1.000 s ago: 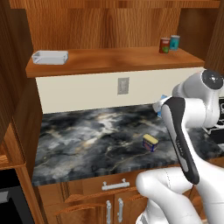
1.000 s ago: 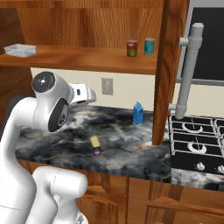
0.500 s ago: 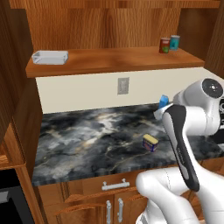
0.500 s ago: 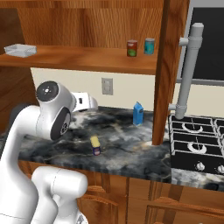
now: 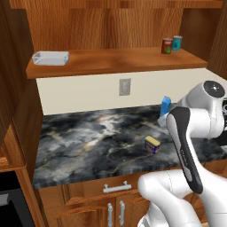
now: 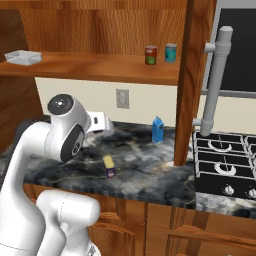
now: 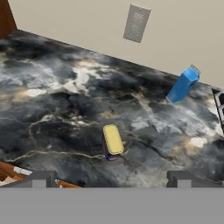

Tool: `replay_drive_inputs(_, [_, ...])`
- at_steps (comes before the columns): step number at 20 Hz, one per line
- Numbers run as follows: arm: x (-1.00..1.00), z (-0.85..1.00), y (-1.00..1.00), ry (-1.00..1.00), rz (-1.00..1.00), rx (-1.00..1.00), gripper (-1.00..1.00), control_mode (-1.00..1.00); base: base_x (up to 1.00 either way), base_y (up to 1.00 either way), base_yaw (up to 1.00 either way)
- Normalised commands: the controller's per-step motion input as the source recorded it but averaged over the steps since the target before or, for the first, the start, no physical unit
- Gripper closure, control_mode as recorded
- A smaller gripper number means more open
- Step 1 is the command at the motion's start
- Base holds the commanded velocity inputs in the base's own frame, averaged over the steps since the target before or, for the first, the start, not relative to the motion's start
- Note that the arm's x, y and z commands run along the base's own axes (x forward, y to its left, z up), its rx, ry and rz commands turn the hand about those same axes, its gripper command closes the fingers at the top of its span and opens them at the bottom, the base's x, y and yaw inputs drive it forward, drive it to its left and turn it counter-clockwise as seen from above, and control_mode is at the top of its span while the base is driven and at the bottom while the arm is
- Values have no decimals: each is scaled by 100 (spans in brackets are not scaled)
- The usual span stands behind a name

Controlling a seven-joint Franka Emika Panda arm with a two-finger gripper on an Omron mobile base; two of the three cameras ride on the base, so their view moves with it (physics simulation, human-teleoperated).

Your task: Pick the cans from the counter and place them in their designated side in the cabinet.

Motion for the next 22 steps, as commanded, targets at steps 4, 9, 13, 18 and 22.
replay_drive_inputs(4, [0,-18,0,2,0,5,-100,-100,0,0,0])
replay_drive_inputs(9, [0,-29,0,4,0,4,-100,-100,0,0,0])
replay_drive_inputs(13, [0,-33,0,5,0,0,-100,-100,0,0,0])
replay_drive_inputs(18, [0,-30,0,9,0,-1,-100,-100,0,0,0])
replay_drive_inputs(22, [1,-25,0,2,1,0,-100,-100,0,0,0])
